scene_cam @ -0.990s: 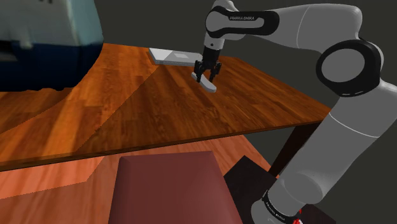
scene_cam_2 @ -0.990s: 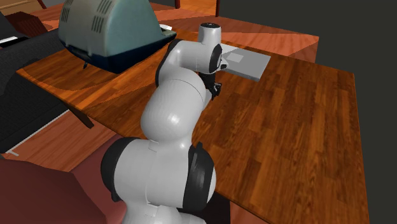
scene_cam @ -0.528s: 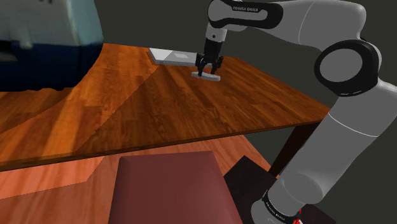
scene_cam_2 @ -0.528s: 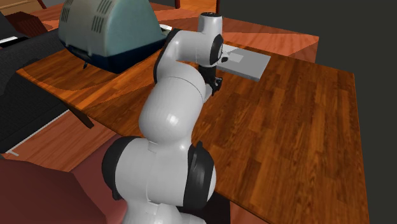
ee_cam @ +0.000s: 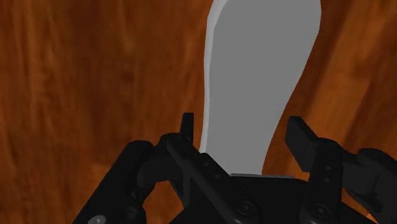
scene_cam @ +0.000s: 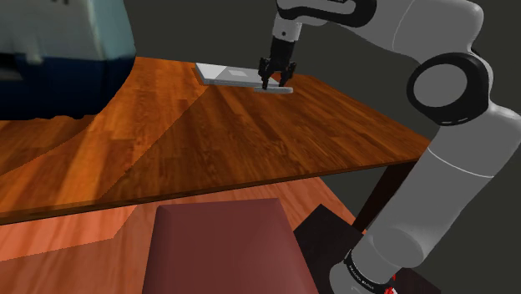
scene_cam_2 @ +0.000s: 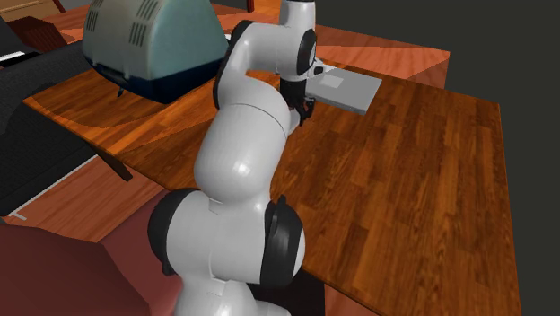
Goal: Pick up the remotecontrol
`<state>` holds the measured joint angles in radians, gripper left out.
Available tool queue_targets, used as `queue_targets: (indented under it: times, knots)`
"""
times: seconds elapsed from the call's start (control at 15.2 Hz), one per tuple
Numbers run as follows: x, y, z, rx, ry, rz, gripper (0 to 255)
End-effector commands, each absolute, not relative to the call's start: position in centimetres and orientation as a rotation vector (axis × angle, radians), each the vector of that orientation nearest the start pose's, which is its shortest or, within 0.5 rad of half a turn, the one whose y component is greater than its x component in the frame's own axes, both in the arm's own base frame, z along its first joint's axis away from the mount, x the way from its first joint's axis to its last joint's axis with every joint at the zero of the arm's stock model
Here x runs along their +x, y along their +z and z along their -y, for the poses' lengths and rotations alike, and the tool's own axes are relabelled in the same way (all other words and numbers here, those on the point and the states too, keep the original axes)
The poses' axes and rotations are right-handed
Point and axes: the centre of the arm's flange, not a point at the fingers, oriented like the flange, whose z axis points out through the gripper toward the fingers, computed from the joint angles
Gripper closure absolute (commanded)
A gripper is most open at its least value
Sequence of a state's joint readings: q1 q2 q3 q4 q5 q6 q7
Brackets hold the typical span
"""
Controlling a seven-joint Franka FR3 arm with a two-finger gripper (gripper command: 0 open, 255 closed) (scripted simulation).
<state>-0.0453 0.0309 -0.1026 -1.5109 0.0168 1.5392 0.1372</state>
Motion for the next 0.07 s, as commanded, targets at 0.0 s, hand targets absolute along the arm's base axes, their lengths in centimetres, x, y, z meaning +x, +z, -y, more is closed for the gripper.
queue_targets:
  times: [0.0]
  knots:
    - [55.51, 63.6, 8.02, -3.096, 0.004, -0.443, 255]
